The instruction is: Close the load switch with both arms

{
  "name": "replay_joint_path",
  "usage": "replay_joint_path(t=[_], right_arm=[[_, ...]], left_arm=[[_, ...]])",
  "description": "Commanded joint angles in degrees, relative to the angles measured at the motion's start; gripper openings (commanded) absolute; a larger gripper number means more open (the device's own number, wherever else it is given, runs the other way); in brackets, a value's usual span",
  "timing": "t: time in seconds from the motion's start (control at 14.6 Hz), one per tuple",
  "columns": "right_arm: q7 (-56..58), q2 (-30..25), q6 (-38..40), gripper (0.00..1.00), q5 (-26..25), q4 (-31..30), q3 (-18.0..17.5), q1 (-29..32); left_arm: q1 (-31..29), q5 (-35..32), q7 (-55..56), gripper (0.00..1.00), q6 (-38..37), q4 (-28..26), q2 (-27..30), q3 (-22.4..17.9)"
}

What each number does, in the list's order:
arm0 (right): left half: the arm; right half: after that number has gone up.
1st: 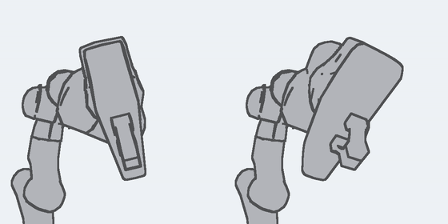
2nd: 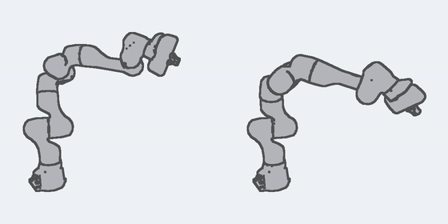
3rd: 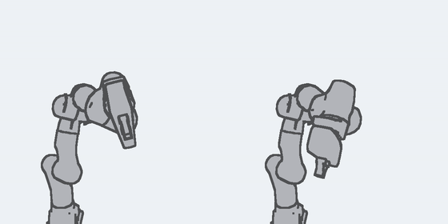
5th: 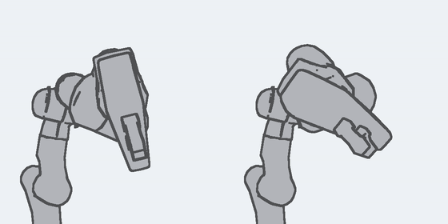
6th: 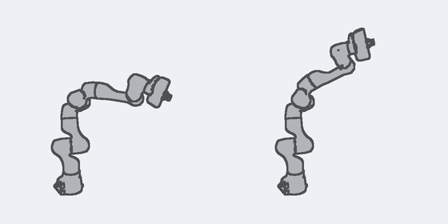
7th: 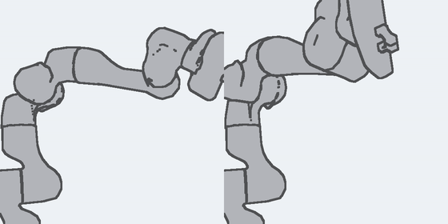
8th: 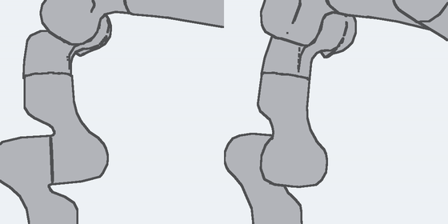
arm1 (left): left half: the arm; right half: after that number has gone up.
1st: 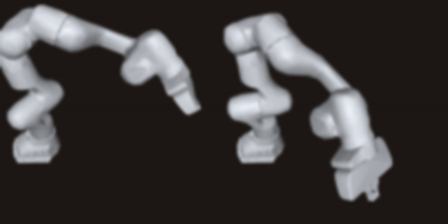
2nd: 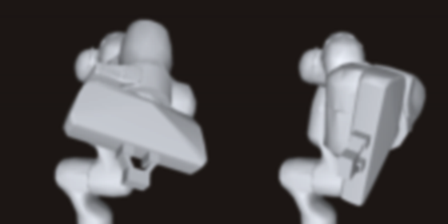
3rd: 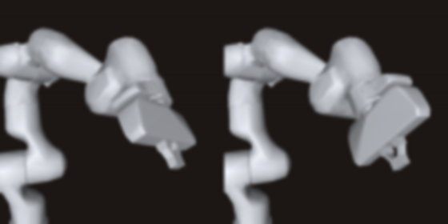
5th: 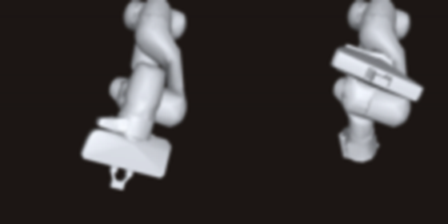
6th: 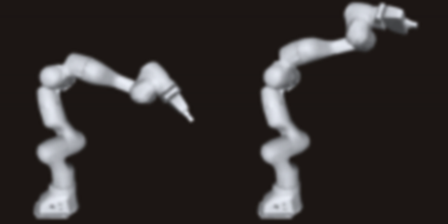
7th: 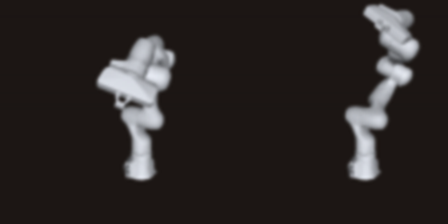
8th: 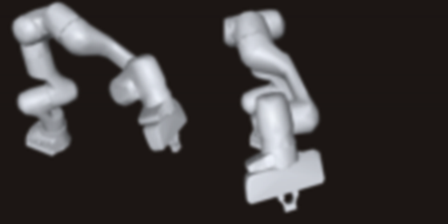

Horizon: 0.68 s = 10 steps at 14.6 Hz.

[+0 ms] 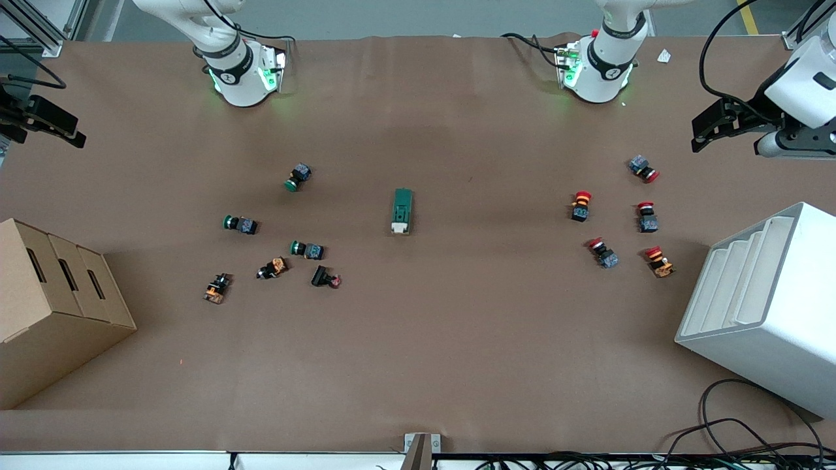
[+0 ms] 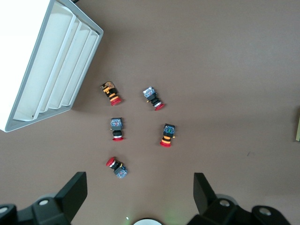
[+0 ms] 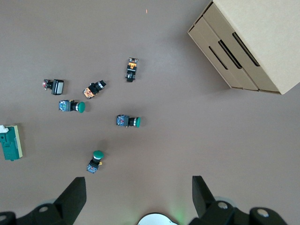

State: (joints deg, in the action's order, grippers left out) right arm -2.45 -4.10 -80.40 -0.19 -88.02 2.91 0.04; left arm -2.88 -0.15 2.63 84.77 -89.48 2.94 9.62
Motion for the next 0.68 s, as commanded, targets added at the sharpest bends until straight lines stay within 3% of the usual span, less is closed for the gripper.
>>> replay_joint_path(t=[0.0, 0.61], right_arm=[[0.60, -1.79, -0.90, 1.00, 0.19, -1.98, -0.18, 0.40], [0.69, -1.79, -1.07, 1.00, 0.89, -1.98, -0.09, 0.40]], left_arm=[[0.59, 0.86, -0.61, 1.00, 2.76, -3.42, 2.42, -0.83], [1.12, 0.68, -1.49, 1.00, 2.50, -1.93, 1.98, -1.18]])
